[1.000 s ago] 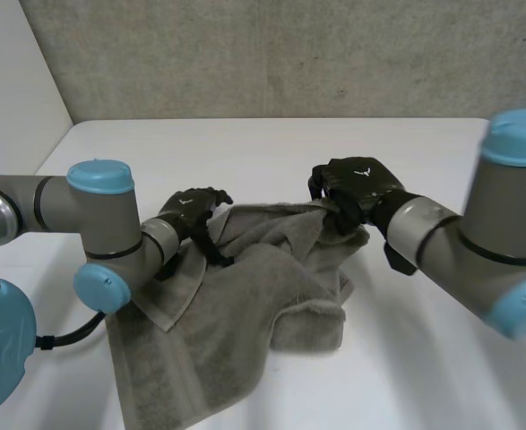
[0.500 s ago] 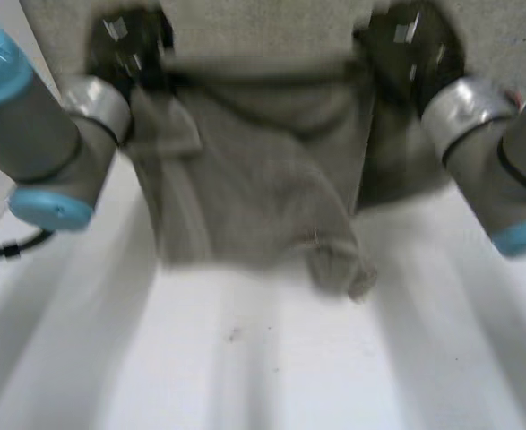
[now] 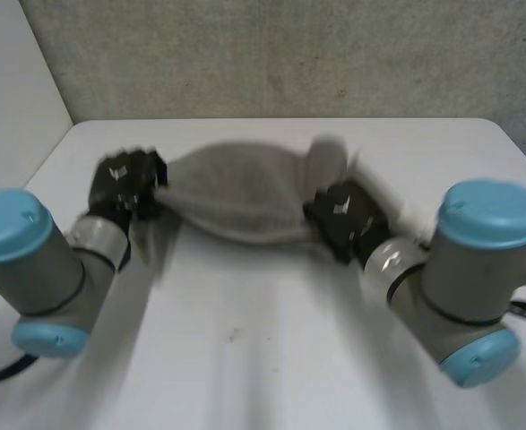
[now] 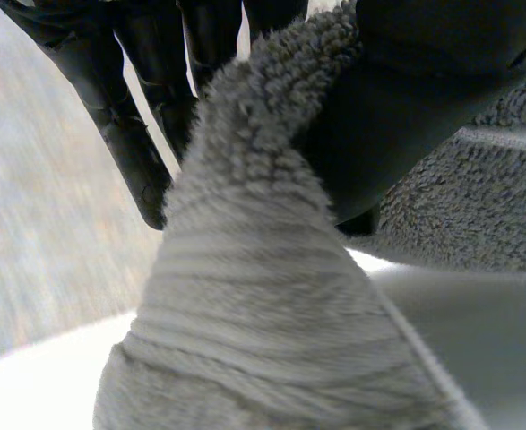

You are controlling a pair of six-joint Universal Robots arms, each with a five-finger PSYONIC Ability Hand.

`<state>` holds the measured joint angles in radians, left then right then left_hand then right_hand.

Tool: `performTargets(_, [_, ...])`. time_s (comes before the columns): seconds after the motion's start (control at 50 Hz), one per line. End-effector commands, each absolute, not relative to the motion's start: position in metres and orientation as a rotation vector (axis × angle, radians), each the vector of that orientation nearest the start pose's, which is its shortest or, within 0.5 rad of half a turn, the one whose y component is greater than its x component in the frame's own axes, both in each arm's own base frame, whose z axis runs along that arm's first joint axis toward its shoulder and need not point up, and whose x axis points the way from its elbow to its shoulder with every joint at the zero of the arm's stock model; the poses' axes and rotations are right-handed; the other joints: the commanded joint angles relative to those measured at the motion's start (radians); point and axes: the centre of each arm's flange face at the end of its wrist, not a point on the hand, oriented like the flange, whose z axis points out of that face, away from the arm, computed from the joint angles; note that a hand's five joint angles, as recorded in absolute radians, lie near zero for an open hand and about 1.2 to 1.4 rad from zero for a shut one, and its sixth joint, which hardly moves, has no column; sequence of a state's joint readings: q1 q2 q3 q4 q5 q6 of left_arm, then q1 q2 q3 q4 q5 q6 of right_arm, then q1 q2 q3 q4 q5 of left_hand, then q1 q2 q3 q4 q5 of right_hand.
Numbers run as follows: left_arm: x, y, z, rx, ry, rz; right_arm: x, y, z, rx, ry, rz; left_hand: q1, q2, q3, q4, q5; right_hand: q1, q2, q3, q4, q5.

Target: Fold the towel.

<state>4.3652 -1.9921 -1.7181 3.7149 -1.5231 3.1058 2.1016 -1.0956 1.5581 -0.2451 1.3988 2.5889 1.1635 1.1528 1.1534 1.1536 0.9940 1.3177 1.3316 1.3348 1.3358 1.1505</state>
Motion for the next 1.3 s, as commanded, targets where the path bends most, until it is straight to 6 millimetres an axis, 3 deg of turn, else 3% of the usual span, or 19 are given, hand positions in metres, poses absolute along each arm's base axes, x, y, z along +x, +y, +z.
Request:
performTargets(0.02, [-0.248,-0.284,0.132,0.540,2.586,-2.204,0.316,-0.241,0.121,-1.432,2.032,-1.729,-0.376,-0.365,-0.366,-0.366,-0.381,0.079,0.065,0.061,0.060,0.071])
performTargets(0.1, [-0.245,-0.278,0.133,0.628,2.562,-2.132,0.315,-0.240,0.126,-1.413,2.029,-1.737,-0.495,-0.484,-0.485,-0.485,-0.500,0.079,0.065,0.061,0.060,0.071])
performTargets(0.18, [-0.236,-0.276,0.150,0.733,2.442,-2.092,0.312,-0.238,0.146,-1.389,1.998,-1.798,-0.700,-0.689,-0.690,-0.690,-0.705,0.079,0.065,0.061,0.060,0.071])
performTargets(0.28, [-0.229,-0.273,0.159,0.769,2.378,-2.075,0.307,-0.236,0.156,-1.374,1.995,-1.828,-0.820,-0.810,-0.810,-0.810,-0.825,0.079,0.065,0.061,0.060,0.071])
performTargets(0.6, [-0.215,-0.231,0.179,0.788,2.438,-1.986,0.303,-0.231,0.158,-1.370,2.002,-1.827,-0.926,-0.916,-0.916,-0.917,-0.932,0.079,0.065,0.061,0.060,0.071])
performTargets(0.96, [-0.187,-0.221,0.148,0.697,2.561,-1.795,0.301,-0.233,0.164,-1.266,2.032,-1.824,-0.700,-0.690,-0.690,-0.691,-0.705,0.079,0.065,0.061,0.060,0.071])
performTargets(1.3, [-0.194,-0.240,0.118,0.790,2.636,-1.812,0.301,-0.232,0.165,-1.264,2.028,-1.826,-0.559,-0.549,-0.549,-0.550,-0.565,0.079,0.065,0.061,0.060,0.071])
